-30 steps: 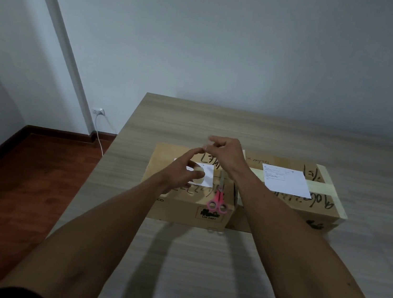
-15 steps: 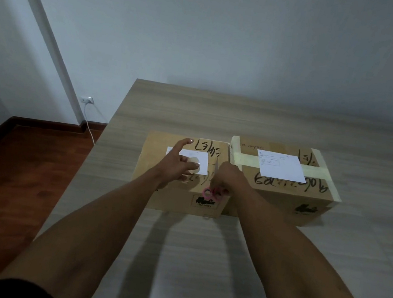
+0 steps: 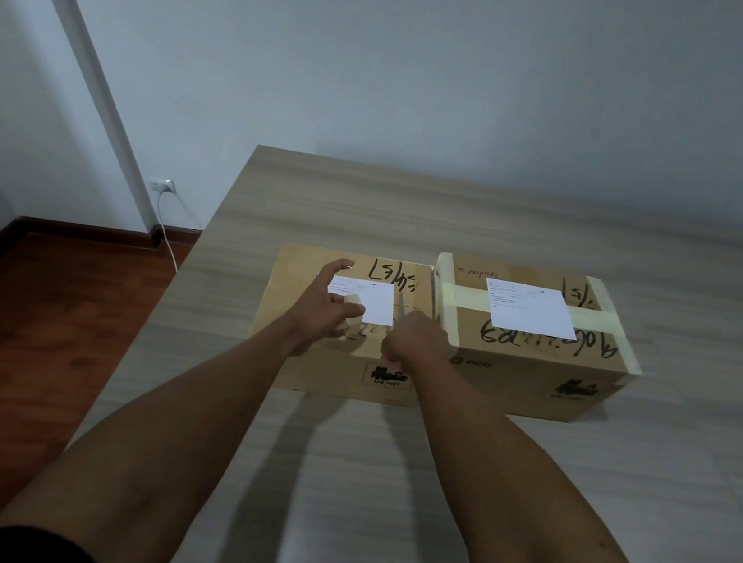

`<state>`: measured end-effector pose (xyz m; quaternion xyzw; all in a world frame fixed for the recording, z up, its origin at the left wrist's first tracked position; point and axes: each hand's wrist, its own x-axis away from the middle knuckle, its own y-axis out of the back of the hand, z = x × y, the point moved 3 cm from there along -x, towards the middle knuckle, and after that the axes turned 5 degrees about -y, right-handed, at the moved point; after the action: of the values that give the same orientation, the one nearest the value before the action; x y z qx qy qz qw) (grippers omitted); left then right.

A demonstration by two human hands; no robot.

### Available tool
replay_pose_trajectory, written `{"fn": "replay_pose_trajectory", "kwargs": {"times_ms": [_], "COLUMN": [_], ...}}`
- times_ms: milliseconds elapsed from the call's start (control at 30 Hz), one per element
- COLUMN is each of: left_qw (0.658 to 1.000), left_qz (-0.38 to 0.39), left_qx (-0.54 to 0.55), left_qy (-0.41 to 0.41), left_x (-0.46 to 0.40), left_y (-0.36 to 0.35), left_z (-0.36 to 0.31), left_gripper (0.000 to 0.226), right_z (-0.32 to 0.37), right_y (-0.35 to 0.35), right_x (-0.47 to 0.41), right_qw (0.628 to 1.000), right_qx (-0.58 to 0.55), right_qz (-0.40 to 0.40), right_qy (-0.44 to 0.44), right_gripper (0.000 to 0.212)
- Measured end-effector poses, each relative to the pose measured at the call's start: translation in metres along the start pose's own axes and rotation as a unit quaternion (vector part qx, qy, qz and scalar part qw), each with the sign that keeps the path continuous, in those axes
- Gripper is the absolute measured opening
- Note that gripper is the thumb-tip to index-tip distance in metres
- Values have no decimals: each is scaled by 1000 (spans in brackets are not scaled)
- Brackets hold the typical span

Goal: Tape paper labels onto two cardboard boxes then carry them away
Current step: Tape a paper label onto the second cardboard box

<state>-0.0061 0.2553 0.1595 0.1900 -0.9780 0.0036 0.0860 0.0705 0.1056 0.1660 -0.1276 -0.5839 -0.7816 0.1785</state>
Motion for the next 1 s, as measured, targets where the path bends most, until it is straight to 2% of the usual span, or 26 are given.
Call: {"fn": "replay_pose_trajectory", "kwargs": {"times_ms": [133,233,300,400,567,700,800,867,967,1000], "left_qw": [1000,1000,1000,999,999,999,998,997,996,995], "left_qz": [4,-3,-7,-8,-7,-4,-4,-5,-5,-3], "left_qx": [-8,-16,-25,-37,-51,-53,-64,-75,-90,-96], "left_qy": [-7,-6,-4,-5,-2,-1,0,1,4,6], "left_x": [2,5,7,6,2,-1,-3,-6,-9,-10], "left_y": [9,15,19,23,28,28,30,33,38,39], "left_z": [-6,-17,-22,-27,-34,-38,-41,-42,-43,-42], "left_gripper": [67,67,66,66,66,64,65,67,67,67], "right_z": [11,17,16,12,6,2,-2,-5,-9,-11], "right_y": [14,34,46,56,59,66,76,83,89,91], "right_x": [3,0,-7,-14,-20,-24,-21,-19,-19,-21], "right_qw": [998,995,990,975,953,960,967,976,970,968], "right_qx": [6,-45,-125,-222,-303,-275,-236,-167,-110,-104], "right_qz": [-59,-86,-59,-19,18,18,56,105,194,208], "right_qy": [10,38,34,19,19,43,73,95,97,98], "right_gripper": [47,29,22,27,40,35,33,44,77,78]}}
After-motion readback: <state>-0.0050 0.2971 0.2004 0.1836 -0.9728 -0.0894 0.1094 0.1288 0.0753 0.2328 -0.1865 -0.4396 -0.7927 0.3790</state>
